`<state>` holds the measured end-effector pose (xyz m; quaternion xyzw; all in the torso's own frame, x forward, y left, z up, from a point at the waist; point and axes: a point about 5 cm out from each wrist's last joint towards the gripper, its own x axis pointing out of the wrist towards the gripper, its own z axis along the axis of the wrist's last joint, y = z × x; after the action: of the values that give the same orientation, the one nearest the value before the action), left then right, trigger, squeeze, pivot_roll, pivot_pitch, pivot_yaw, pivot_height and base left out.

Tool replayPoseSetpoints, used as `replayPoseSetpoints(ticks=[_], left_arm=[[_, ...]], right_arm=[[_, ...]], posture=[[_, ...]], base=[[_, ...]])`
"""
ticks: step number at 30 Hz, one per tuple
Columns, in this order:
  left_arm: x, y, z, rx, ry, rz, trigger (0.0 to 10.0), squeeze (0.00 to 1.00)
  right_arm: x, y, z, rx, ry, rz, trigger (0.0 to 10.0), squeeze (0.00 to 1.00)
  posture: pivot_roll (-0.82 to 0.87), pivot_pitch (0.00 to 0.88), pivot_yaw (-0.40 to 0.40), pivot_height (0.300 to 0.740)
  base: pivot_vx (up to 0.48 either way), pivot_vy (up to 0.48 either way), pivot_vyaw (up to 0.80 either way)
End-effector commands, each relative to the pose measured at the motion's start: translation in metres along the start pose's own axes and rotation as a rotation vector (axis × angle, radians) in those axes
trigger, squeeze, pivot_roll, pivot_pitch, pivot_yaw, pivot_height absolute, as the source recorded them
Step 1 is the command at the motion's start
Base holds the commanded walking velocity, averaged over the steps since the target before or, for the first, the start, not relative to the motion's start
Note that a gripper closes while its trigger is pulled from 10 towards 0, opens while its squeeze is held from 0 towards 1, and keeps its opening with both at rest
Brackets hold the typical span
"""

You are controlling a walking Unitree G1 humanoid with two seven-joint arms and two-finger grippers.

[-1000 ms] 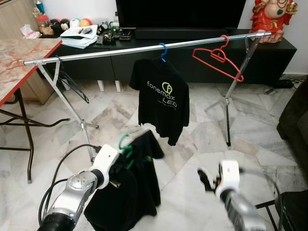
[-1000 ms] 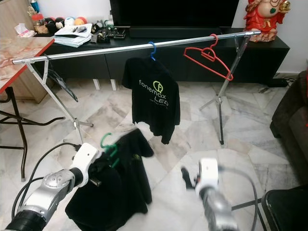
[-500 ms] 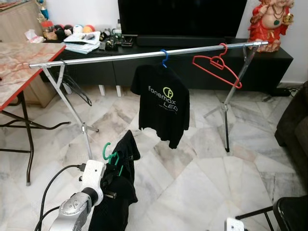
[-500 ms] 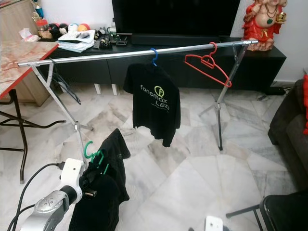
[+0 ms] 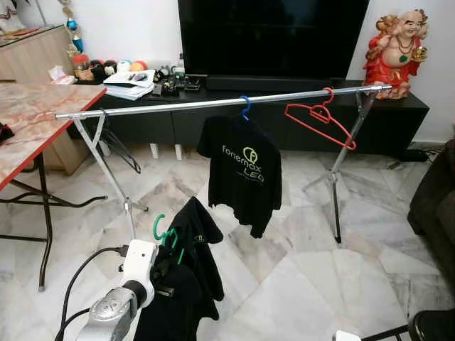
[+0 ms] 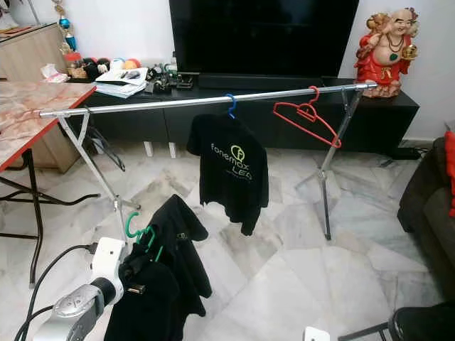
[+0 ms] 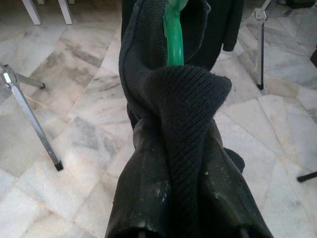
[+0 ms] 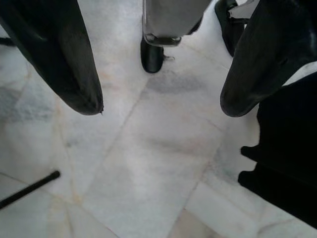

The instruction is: Hang hanger

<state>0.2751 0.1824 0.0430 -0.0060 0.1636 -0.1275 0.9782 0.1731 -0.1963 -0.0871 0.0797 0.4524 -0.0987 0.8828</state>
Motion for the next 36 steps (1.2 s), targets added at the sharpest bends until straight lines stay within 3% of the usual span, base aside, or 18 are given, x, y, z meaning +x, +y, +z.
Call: replayPoseSetpoints(ticks=[1,11,19,36], left_arm=[[-0.001,0.001,0.012,0.023,-0.042,0.004,10.0,0.00],[-0.003,0.001,0.005,0.029,-0.016,-0.001,10.0,0.00],[0.001,-0.004,0.006,0.027,-0.022,-0.010,10.0,0.00],[-0.002,0.010,0.006,0.042,-0.001,0.042,10.0,0.00]], right_arm=[[0.001,0.005,0.004,-0.004,-0.014,0.014,10.0,0.00],[0.001,0.011,0.002,0.008,-0.012,0.031,10.0,0.00],[0.000,0.004,-0.003,0.007,0.003,0.025,10.0,0.00],[0.001,0.018,-0.002,0.003,0.004,0.078,10.0,0.00]], posture=[[-0.01,0.000,0.029,0.740],[-0.02,0.000,0.044,0.740],[0.00,0.000,0.037,0.740],[0.01,0.000,0.070,0.740]], base=[[0.341,0.000,0.00],[0.350,0.000,0.00],[0.362,0.000,0.00],[0.380,0.000,0.00]])
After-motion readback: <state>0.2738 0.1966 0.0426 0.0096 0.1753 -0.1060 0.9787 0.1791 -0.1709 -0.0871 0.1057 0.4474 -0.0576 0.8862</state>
